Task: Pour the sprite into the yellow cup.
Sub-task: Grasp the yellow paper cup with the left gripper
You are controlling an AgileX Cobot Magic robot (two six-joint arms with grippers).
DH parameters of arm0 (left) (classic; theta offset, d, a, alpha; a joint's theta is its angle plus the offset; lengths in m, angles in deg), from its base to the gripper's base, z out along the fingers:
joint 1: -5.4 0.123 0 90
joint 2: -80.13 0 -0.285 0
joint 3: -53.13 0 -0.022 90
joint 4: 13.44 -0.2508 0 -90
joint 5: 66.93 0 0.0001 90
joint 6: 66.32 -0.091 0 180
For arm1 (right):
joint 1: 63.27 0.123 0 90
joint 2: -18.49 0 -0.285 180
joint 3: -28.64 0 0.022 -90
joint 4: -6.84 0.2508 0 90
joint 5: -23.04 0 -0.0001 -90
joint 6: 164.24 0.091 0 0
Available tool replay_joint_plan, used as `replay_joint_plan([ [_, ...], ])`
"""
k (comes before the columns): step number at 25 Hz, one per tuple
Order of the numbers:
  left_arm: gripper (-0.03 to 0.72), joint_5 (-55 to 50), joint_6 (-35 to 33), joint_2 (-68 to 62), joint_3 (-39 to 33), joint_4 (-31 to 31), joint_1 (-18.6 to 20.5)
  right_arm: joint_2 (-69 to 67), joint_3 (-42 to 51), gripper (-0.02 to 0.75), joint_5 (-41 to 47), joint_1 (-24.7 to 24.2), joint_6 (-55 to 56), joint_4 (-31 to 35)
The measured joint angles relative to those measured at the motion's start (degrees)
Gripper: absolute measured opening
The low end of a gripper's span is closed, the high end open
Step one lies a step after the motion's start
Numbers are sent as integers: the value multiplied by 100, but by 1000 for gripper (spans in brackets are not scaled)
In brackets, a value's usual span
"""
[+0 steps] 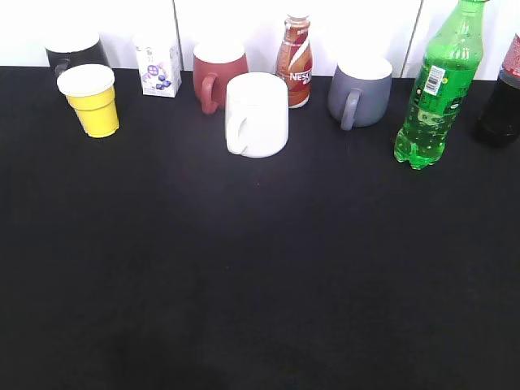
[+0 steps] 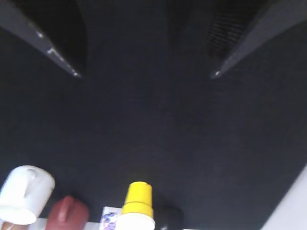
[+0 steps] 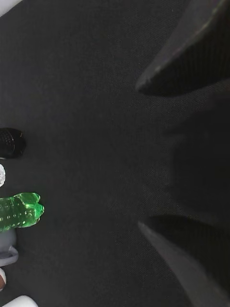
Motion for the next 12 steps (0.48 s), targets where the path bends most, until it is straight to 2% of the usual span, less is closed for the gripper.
replay_joint_plan([
  [2,587,222,0,0,84,12,0,0,0,585,0,0,0,0],
  [6,587,2706,0,-167,-61,100,0,0,0,585,0,0,0,0],
  [10,577,6094,0,-1480,-1529,2,0,0,0,585,0,0,0,0],
  [12,576,7457,0,-2584,-1945,-19,0,0,0,585,0,0,0,5],
])
